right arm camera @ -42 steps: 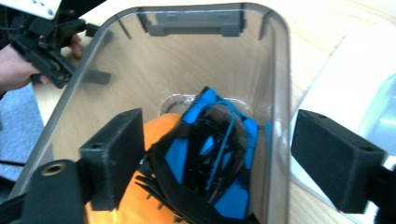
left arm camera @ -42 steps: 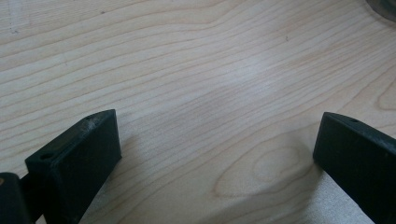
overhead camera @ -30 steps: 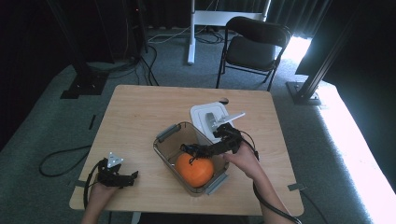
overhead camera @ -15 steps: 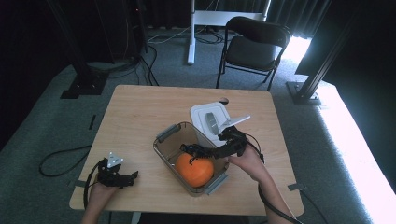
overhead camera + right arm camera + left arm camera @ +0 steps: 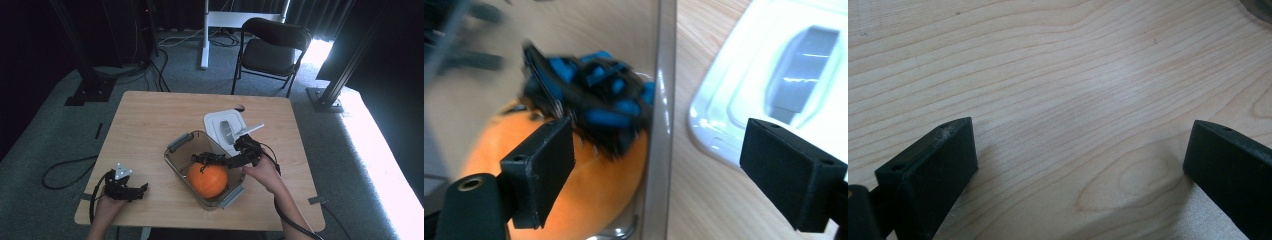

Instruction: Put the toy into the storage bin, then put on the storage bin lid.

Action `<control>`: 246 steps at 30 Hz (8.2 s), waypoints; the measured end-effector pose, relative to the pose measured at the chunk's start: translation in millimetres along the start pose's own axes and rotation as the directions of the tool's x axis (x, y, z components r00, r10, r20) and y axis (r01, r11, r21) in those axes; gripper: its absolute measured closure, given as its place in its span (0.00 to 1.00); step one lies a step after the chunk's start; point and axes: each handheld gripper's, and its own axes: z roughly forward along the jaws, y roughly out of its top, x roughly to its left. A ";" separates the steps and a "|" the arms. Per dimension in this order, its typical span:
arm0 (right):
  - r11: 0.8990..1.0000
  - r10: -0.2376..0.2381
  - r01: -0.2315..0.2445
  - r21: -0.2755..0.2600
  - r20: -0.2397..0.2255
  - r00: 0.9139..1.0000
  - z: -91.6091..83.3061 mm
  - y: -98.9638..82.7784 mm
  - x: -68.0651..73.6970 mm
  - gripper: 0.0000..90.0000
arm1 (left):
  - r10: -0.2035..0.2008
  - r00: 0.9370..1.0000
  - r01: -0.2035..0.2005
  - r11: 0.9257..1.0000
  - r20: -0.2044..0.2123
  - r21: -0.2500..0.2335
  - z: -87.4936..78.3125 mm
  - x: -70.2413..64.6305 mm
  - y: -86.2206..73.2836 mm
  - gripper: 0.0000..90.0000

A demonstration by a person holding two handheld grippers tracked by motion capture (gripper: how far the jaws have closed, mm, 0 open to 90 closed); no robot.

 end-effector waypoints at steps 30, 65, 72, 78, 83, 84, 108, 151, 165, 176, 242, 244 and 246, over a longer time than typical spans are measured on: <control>0.987 0.116 -0.104 -0.125 0.091 0.989 -14.0 -10.7 -43.9 0.14 | 0.001 1.000 -0.001 1.000 0.002 0.001 -0.2 0.0 -0.2 0.01; 0.968 0.247 -0.241 -0.074 0.089 0.965 40.0 -33.2 -93.1 0.13 | 0.000 1.000 0.000 1.000 0.001 0.001 -0.2 -0.1 -0.2 0.01; 0.970 0.241 -0.237 -0.051 0.106 0.965 53.5 -25.2 -93.5 0.13 | 0.000 1.000 0.000 1.000 0.001 0.001 -0.2 -0.1 -0.2 0.01; 0.972 0.232 -0.226 -0.059 0.129 0.964 59.7 -21.1 -94.2 0.13 | 0.000 1.000 0.000 1.000 0.001 0.001 -0.2 -0.1 -0.2 0.01; 0.974 0.226 -0.220 -0.057 0.156 0.962 66.0 -19.1 -95.5 0.16 | 0.000 1.000 0.000 1.000 0.001 0.001 -0.2 -0.1 -0.2 0.01; 0.975 0.222 -0.216 -0.056 0.159 0.962 67.7 -18.7 -95.9 0.16 | 0.000 1.000 0.000 1.000 0.001 0.001 -0.3 -0.1 -0.2 0.01; 0.982 0.190 -0.189 -0.026 0.238 0.952 105.7 -6.5 -99.6 0.29 | 0.003 1.000 -0.003 1.000 0.004 0.001 -0.3 0.1 -0.3 0.01; 0.964 0.250 -0.223 -0.143 0.206 0.946 63.6 -26.5 -101.8 0.76 | 0.003 1.000 -0.003 1.000 0.003 0.000 -0.3 0.0 -0.4 0.01; 0.958 0.254 -0.217 -0.189 0.195 0.948 29.1 -33.3 -103.6 0.76 | 0.002 1.000 -0.002 1.000 0.003 0.000 -0.3 0.0 -0.4 0.01; 0.951 0.251 -0.205 -0.233 0.193 0.948 -6.4 -32.1 -98.4 0.76 | 0.002 1.000 -0.002 1.000 0.003 0.000 -0.3 0.0 -0.4 0.01; 0.969 -0.183 0.153 -0.191 -0.150 0.972 -13.7 -19.1 52.5 0.76 | 0.002 1.000 -0.002 1.000 0.004 0.002 -0.4 0.0 -0.3 0.01; 0.969 -0.186 0.155 -0.191 -0.154 0.971 -12.5 -19.9 53.0 0.76 | 0.003 1.000 -0.003 1.000 0.004 0.002 -0.4 0.0 -0.3 0.01; 0.969 -0.189 0.158 -0.189 -0.161 0.969 -11.1 -20.5 53.9 0.76 | 0.003 1.000 -0.003 1.000 0.003 0.002 -0.4 0.0 -0.3 0.01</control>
